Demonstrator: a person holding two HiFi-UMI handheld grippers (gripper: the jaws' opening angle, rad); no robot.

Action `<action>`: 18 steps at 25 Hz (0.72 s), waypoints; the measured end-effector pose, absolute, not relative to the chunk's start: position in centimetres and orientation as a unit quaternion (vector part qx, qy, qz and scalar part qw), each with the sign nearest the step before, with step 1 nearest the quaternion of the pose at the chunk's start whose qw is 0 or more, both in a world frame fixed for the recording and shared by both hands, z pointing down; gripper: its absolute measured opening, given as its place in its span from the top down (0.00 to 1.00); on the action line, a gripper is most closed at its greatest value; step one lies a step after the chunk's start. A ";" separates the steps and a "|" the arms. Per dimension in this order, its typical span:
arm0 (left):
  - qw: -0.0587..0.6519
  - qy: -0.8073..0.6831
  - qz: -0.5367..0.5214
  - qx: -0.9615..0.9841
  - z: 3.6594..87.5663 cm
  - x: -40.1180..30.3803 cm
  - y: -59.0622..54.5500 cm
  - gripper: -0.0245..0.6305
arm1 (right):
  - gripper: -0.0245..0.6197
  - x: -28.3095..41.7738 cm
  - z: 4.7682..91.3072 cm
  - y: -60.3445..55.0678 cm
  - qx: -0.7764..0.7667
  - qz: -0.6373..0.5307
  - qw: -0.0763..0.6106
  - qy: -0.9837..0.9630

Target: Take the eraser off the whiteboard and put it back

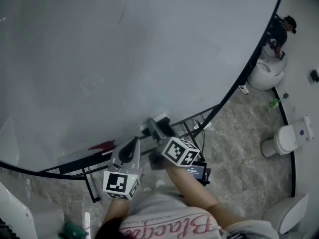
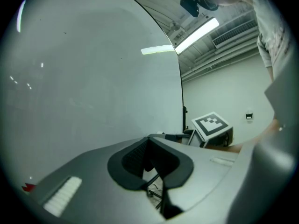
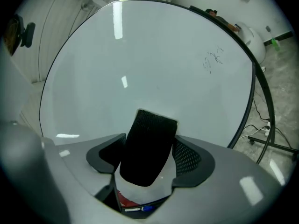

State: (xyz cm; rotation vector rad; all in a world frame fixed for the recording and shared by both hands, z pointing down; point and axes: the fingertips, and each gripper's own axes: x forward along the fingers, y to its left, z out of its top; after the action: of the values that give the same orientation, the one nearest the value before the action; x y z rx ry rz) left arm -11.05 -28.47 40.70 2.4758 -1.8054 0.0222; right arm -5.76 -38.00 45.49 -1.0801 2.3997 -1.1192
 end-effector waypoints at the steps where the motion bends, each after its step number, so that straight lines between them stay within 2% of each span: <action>1: 0.038 -0.587 0.008 0.808 40.6 -11.1 -28.5 0.96 | 0.48 -5.7 45.6 -38.0 -0.376 -0.390 0.144 0.828; 9: 0.033 -0.571 0.013 0.820 40.2 -10.8 -28.6 0.96 | 0.53 -5.6 45.3 -37.7 -0.379 -0.401 0.149 0.821; 18: 0.030 -0.565 0.005 0.825 39.9 -10.8 -28.0 0.96 | 0.54 -4.8 43.0 -34.8 -0.406 -0.294 0.096 0.860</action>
State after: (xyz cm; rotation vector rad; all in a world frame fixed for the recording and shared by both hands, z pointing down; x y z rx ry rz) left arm -10.77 -28.00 39.89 2.5429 -1.7412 0.0156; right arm -4.85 -34.81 43.00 -1.2016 2.5483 -0.8721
